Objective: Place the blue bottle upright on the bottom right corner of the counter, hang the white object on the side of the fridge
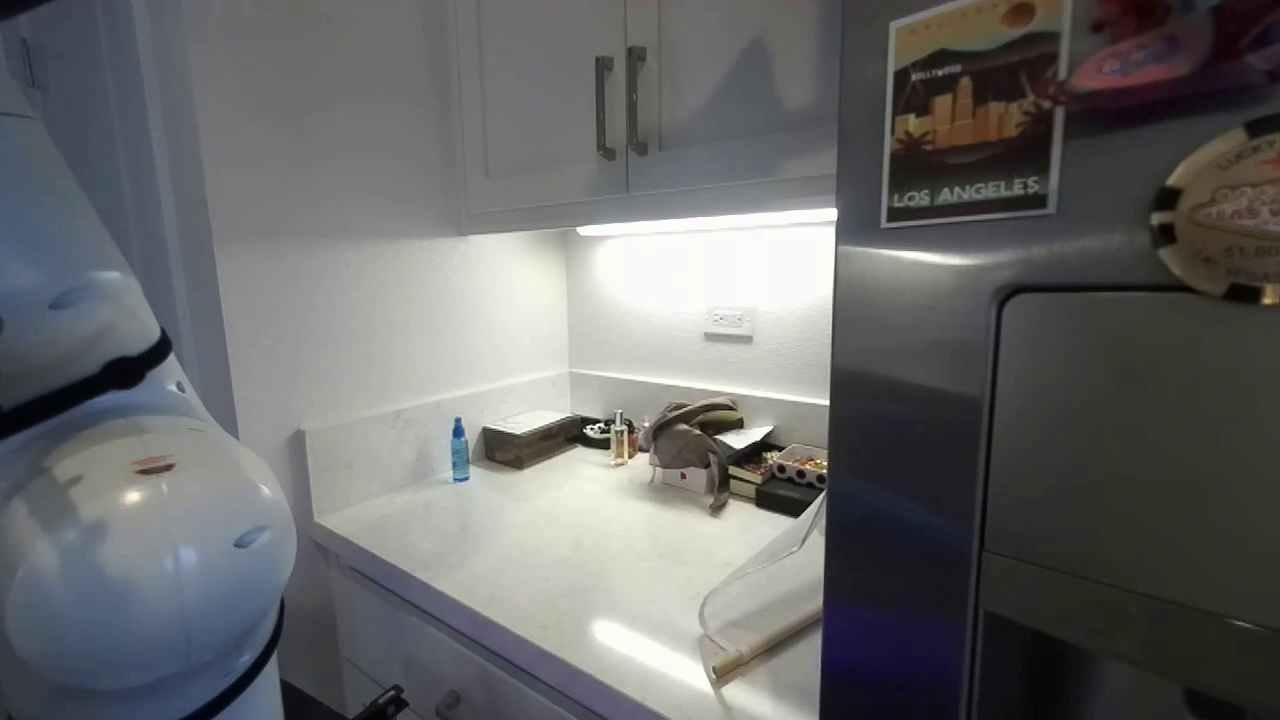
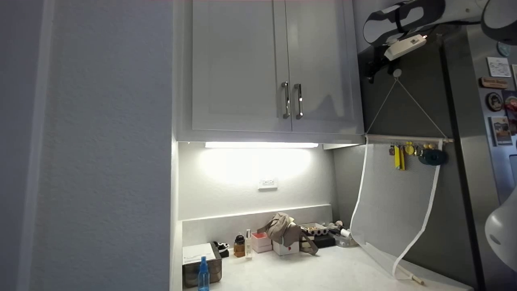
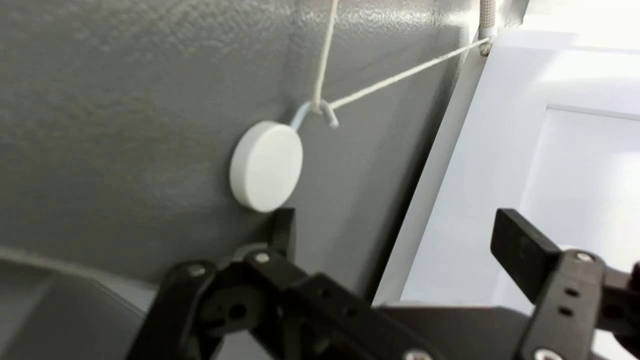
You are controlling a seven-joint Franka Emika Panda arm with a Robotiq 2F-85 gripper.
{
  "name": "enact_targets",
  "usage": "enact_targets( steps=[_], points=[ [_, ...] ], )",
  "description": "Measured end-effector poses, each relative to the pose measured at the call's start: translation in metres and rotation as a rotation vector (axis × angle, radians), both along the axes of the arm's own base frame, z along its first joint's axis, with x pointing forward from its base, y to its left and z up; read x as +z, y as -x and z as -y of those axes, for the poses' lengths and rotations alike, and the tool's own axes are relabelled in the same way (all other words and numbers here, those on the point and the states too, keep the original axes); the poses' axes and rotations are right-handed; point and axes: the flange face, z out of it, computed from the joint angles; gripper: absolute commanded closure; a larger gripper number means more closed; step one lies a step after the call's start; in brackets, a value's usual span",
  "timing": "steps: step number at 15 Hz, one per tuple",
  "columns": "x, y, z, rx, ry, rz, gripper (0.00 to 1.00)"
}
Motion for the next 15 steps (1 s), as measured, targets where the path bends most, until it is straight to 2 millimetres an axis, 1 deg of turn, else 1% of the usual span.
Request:
enact_targets(
  steps=[5, 8, 11, 15],
  points=[
    [0.016, 0.017, -0.010, 0.010, 0.016, 0.038, 0.00],
    [0.020, 0.020, -0.021, 0.029, 0.023, 0.047, 0.00],
    [0.021, 0.016, -0.034, 0.060, 0.006, 0.047, 0.00],
    [0.011, 0.013, -0.043, 0.074, -0.059, -0.007, 0.00]
  ],
)
